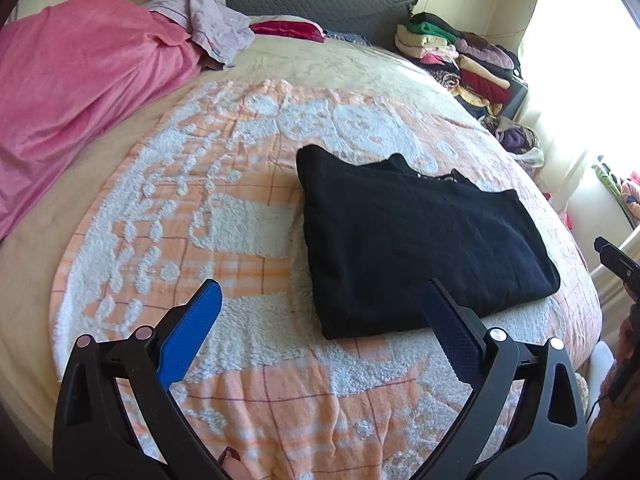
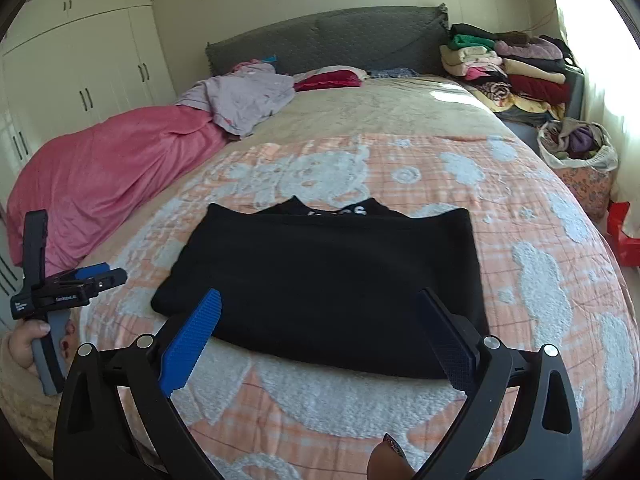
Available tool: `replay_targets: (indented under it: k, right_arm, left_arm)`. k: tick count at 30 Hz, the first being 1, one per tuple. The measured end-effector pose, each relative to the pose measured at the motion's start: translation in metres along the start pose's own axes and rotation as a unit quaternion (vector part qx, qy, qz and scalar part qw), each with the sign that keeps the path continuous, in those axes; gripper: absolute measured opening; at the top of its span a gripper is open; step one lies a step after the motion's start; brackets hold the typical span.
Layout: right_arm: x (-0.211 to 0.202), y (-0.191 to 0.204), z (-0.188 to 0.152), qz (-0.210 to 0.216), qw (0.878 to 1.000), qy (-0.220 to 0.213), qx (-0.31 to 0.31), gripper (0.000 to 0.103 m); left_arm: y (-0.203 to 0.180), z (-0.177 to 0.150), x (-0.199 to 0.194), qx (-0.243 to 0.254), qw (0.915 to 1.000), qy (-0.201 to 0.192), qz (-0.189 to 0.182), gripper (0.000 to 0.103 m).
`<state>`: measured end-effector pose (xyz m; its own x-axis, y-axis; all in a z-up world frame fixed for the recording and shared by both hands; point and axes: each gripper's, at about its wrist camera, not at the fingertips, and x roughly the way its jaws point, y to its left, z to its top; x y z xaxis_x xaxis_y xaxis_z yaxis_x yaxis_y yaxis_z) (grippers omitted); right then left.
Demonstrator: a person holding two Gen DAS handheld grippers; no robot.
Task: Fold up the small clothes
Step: 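Move both open grippers back over the folded black sweatshirt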
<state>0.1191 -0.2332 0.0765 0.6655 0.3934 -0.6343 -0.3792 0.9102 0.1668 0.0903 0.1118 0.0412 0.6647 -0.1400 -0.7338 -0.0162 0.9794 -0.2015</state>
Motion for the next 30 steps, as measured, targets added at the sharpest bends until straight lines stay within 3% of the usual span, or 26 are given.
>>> replay_targets:
  k: [13,30]
  right_arm:
    - [0.017,0.049,0.008,0.044,0.998,0.005,-0.036,0.098]
    - [0.059,0.099,-0.002,0.067,0.994,0.037,-0.078,0.098]
  left_arm:
    - [0.015,0.007,-0.009,-0.009,0.9997,-0.006,0.021,0.093]
    - [0.042,0.024,-0.001,-0.04,0.9981,-0.011,0.046,0.093]
